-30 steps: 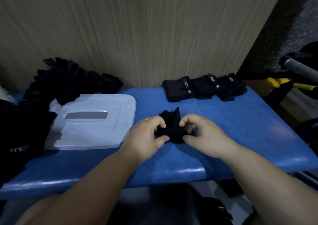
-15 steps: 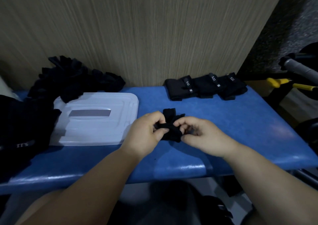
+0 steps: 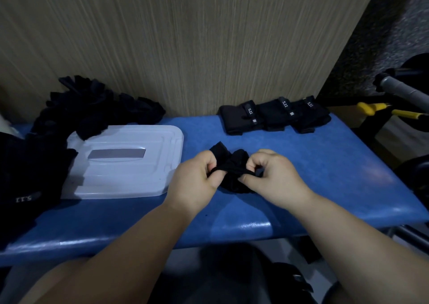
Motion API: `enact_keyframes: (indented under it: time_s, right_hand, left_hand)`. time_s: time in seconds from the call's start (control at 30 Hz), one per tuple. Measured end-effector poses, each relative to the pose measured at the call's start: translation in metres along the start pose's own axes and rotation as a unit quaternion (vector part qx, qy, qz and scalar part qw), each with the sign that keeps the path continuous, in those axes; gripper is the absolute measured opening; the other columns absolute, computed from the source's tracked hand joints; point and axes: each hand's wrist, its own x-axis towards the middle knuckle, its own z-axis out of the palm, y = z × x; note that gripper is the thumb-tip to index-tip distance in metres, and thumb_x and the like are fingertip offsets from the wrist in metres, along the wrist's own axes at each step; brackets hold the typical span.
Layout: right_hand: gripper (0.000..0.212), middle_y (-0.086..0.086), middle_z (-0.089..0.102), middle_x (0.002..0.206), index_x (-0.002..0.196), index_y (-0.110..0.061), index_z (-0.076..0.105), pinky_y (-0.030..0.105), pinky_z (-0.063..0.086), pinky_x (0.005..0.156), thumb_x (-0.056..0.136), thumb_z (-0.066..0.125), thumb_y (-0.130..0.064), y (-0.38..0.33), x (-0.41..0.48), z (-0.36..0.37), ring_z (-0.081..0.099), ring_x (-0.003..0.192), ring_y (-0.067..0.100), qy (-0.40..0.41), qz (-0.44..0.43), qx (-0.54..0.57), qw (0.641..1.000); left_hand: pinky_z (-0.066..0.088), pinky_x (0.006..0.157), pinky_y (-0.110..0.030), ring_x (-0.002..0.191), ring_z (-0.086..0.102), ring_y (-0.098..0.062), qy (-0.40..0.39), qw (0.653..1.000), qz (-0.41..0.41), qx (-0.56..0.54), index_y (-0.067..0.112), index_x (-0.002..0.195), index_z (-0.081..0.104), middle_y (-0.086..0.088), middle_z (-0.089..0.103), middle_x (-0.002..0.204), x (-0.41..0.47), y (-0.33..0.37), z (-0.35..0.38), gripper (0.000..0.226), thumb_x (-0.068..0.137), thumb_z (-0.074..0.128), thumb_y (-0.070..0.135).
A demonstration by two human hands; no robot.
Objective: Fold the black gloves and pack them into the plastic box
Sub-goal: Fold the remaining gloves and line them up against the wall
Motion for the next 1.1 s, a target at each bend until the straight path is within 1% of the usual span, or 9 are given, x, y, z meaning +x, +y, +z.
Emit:
enact_keyframes:
  time_s: [0.17, 0.3, 0.37, 0.47, 0.57, 0.7, 0.87, 1.03, 1.1]
  right_hand:
    - [0.030, -0.004, 0.053, 0.064, 0.059, -0.019, 0.046, 0.025, 0.039, 0.055, 0.075, 0.072, -0.015, -0.001, -0.001, -0.001, 0.046, 0.059, 0.011, 0.045, 0.038, -0.008, 0.998]
    - [0.028, -0.005, 0.049, 0.054, 0.059, -0.013, 0.049, 0.027, 0.039, 0.050, 0.076, 0.071, -0.016, -0.004, -0.004, -0.001, 0.042, 0.050, 0.010, 0.044, 0.056, 0.018, 0.997]
    - [0.032, -0.006, 0.048, 0.051, 0.056, -0.015, 0.046, 0.028, 0.039, 0.049, 0.076, 0.071, -0.017, -0.006, -0.005, 0.000, 0.042, 0.049, 0.010, 0.047, 0.055, 0.017, 0.997]
    - [0.043, -0.010, 0.036, 0.044, 0.051, -0.018, 0.036, 0.027, 0.032, 0.048, 0.076, 0.070, -0.014, -0.009, -0.006, 0.003, 0.034, 0.047, 0.009, 0.090, 0.053, 0.030, 0.994]
    - [0.039, -0.009, 0.038, 0.046, 0.053, -0.017, 0.036, 0.030, 0.035, 0.049, 0.078, 0.067, -0.013, -0.010, -0.006, 0.004, 0.037, 0.049, 0.012, 0.114, 0.077, 0.049, 0.989]
    - [0.022, 0.019, 0.061, 0.076, 0.076, -0.013, 0.047, 0.040, 0.054, 0.063, 0.088, 0.063, -0.022, -0.014, -0.006, 0.004, 0.064, 0.070, 0.031, 0.024, 0.125, 0.172, 0.977]
    - [0.020, 0.012, 0.060, 0.084, 0.096, -0.010, 0.049, 0.029, 0.054, 0.070, 0.088, 0.066, -0.017, -0.017, -0.008, -0.001, 0.066, 0.078, 0.015, -0.093, 0.105, 0.305, 0.942]
    - [0.025, 0.008, 0.055, 0.071, 0.090, -0.005, 0.054, 0.037, 0.045, 0.073, 0.080, 0.075, -0.011, -0.014, -0.006, 0.002, 0.053, 0.073, 0.022, -0.068, 0.086, 0.303, 0.947]
    - [0.021, 0.009, 0.056, 0.070, 0.081, -0.008, 0.051, 0.032, 0.047, 0.066, 0.083, 0.071, -0.007, -0.016, -0.005, 0.003, 0.057, 0.067, 0.020, -0.041, 0.098, 0.298, 0.949]
  left_hand:
    - [0.035, 0.052, -0.024, 0.049, 0.036, -0.006, -0.050, 0.996, 0.038, -0.062, 0.019, 0.078, 0.045, 0.005, 0.048, 0.056, -0.004, 0.004, -0.001, 0.023, 0.088, 0.065, 0.025]
    - [0.046, 0.064, -0.026, 0.060, 0.053, -0.006, -0.096, 0.983, 0.016, -0.158, 0.023, 0.093, 0.048, 0.010, 0.065, 0.074, -0.007, 0.010, -0.005, 0.027, 0.083, 0.071, 0.014]
    - [0.044, 0.063, -0.024, 0.061, 0.052, -0.006, -0.074, 0.982, -0.002, -0.173, 0.019, 0.089, 0.050, 0.008, 0.062, 0.067, -0.005, 0.012, -0.006, 0.022, 0.084, 0.070, 0.012]
    - [0.031, 0.049, -0.016, 0.049, 0.034, -0.005, -0.016, 0.991, -0.023, -0.131, 0.015, 0.075, 0.043, 0.011, 0.041, 0.051, -0.004, 0.012, -0.007, 0.024, 0.086, 0.063, 0.008]
    - [0.027, 0.044, -0.019, 0.046, 0.028, -0.008, -0.010, 0.997, -0.024, -0.069, 0.017, 0.071, 0.038, 0.009, 0.035, 0.049, -0.008, 0.012, -0.006, 0.025, 0.085, 0.057, 0.011]
    - [0.033, 0.042, -0.015, 0.044, 0.049, 0.000, 0.001, 0.995, -0.062, -0.072, 0.015, 0.075, 0.036, 0.005, 0.053, 0.057, -0.012, 0.015, -0.002, 0.024, 0.091, 0.053, 0.015]
    - [0.045, 0.053, -0.014, 0.055, 0.062, 0.002, 0.008, 0.985, -0.114, -0.129, 0.012, 0.079, 0.037, -0.010, 0.069, 0.076, -0.007, 0.015, -0.004, 0.018, 0.094, 0.047, 0.011]
    - [0.046, 0.053, -0.015, 0.056, 0.063, 0.001, 0.008, 0.987, -0.109, -0.119, 0.012, 0.078, 0.038, -0.008, 0.069, 0.074, -0.007, 0.017, -0.004, 0.019, 0.094, 0.048, 0.013]
    - [0.049, 0.059, -0.019, 0.059, 0.064, -0.001, 0.008, 0.987, -0.107, -0.119, 0.014, 0.077, 0.039, -0.002, 0.070, 0.069, -0.008, 0.016, -0.003, 0.020, 0.093, 0.050, 0.014]
